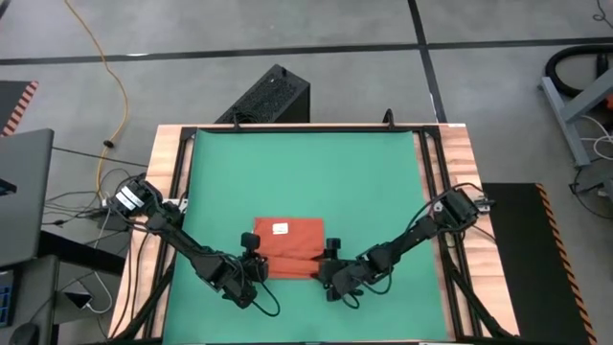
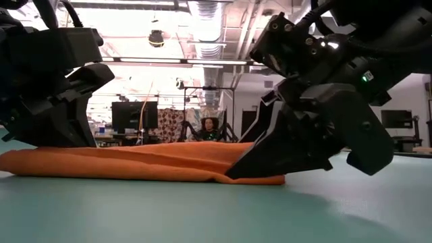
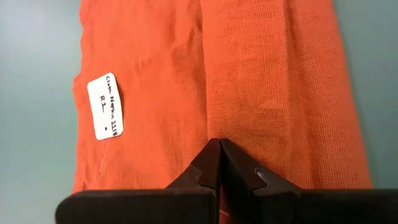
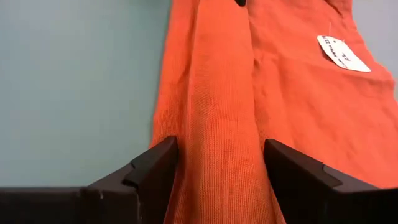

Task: Roll towel into tight, uniform cylinder
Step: Roll the orange table napkin

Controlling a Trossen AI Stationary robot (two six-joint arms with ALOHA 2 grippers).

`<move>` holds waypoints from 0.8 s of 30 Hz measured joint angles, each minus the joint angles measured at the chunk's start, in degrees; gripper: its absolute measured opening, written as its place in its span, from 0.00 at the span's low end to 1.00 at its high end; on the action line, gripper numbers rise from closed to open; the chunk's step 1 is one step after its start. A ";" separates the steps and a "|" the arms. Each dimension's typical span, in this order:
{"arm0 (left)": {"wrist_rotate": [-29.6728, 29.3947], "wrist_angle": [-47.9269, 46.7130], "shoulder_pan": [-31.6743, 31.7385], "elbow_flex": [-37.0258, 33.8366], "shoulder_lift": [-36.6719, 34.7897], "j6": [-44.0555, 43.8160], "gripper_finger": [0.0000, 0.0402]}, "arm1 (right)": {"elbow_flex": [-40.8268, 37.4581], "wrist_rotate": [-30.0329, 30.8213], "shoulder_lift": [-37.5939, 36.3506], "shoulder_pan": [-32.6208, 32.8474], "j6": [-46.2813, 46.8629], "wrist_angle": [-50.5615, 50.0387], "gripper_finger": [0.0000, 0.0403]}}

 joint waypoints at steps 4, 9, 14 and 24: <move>0.02 0.05 0.00 0.01 0.00 0.07 0.00 | -0.25 2.51 -3.35 0.04 -1.68 -1.56 0.66; 0.10 0.35 0.11 0.08 -0.02 0.29 0.00 | -0.53 4.42 -10.46 0.10 -5.16 -3.19 0.66; 0.11 0.35 0.37 0.08 -0.02 0.33 0.00 | -0.57 2.63 -11.57 1.73 -8.69 -1.77 0.66; 0.28 0.20 0.37 0.06 -0.02 0.33 0.00 | -0.40 2.38 -4.04 0.17 -13.10 2.56 0.66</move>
